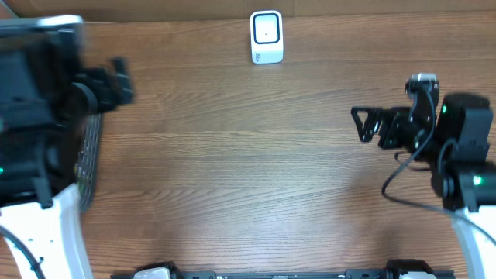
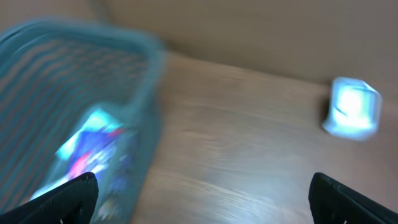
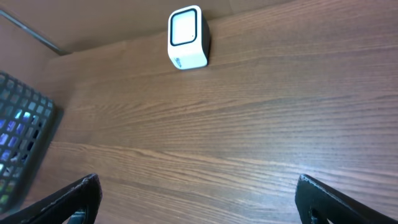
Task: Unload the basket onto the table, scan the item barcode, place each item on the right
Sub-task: 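Move the left gripper over the basket and reach down inside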
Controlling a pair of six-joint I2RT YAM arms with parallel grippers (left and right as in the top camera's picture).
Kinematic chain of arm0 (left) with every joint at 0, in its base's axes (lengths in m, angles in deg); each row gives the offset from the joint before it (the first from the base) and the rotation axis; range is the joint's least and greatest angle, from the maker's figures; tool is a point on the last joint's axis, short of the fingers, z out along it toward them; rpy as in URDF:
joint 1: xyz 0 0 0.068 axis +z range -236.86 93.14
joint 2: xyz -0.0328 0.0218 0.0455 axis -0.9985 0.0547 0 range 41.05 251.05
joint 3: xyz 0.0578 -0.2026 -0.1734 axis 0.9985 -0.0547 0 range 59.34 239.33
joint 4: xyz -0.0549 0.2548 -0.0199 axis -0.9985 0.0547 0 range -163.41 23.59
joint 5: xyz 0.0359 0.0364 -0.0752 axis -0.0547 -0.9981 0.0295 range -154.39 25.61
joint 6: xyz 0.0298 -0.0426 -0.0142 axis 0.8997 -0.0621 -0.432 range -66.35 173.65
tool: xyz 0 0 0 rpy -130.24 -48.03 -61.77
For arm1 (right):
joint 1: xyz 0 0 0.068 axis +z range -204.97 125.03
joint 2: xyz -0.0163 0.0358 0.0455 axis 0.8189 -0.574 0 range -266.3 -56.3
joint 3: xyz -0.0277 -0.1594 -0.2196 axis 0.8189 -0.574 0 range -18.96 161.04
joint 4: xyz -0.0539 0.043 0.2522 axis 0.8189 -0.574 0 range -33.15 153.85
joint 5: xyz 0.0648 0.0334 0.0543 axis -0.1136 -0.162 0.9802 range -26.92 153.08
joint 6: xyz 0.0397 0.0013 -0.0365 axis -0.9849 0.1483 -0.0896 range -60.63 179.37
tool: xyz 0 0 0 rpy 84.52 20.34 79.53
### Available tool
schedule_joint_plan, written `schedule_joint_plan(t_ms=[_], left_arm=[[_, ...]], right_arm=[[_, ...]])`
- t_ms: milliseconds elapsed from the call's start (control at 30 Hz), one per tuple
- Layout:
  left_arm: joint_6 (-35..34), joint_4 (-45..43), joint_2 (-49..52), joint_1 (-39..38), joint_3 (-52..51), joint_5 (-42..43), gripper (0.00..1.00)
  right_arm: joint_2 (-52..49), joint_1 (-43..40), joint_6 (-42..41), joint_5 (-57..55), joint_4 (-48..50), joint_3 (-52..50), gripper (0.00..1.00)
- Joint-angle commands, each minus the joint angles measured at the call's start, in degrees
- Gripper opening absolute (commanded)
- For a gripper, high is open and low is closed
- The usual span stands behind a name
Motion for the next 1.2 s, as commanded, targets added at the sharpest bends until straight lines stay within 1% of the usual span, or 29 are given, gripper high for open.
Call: schedule_joint_plan(t_ms=[0, 167, 300, 433, 600, 767, 933, 1067, 1100, 1133, 1167], left_arm=[[-9.8, 1.8, 1.7, 8.9, 2.4, -3.6, 1.00], [-15.3, 5.3, 4.9, 21.7, 2.4, -3.2, 0.96], [-15.4, 5.2, 6.7, 29.5, 2.4, 3.3, 0.96], [-14.6, 4.6, 9.3, 34.3, 2.4, 4.7, 0.97], [-13.6, 4.7, 15.0, 36.1, 2.4, 5.1, 0.97], [-13.7, 4.9, 20.6, 36.1, 2.4, 6.3, 0.94], [-13.9, 4.7, 24.7, 36.1, 2.3, 6.5, 0.93], [-14.1, 2.5, 26.7, 36.1, 0.6, 6.5, 0.93], [-14.1, 1.7, 27.0, 36.1, -0.3, 6.5, 0.93], [-14.2, 0.5, 27.2, 36.1, -1.6, 6.5, 0.98], [-14.5, -0.5, 27.2, 36.1, -2.9, 6.6, 1.00]], right_arm=[[-3.0, 0.2, 0.2, 0.1, -1.4, 4.4, 1.00], [-3.7, 0.2, 0.2, 1.9, -1.0, 4.4, 1.00], [-3.7, 0.2, 0.2, 2.1, -1.1, 4.4, 1.00], [-3.7, 0.2, 0.3, 2.0, -1.0, 4.4, 1.00], [-3.7, 0.2, 0.3, 1.8, -0.8, 4.4, 1.00], [-3.7, 0.2, 0.3, 1.8, -1.8, 4.4, 1.00], [-3.8, 0.2, 0.3, 1.8, -2.3, 4.3, 1.00], [-3.9, 0.2, 0.5, 1.8, -2.3, 4.3, 1.00], [-4.0, 0.2, 0.5, 1.8, -2.4, 4.3, 1.00], [-4.1, 0.2, 0.5, 1.8, -2.4, 4.3, 1.00], [-4.2, 0.2, 0.5, 1.8, -2.4, 4.3, 1.00]])
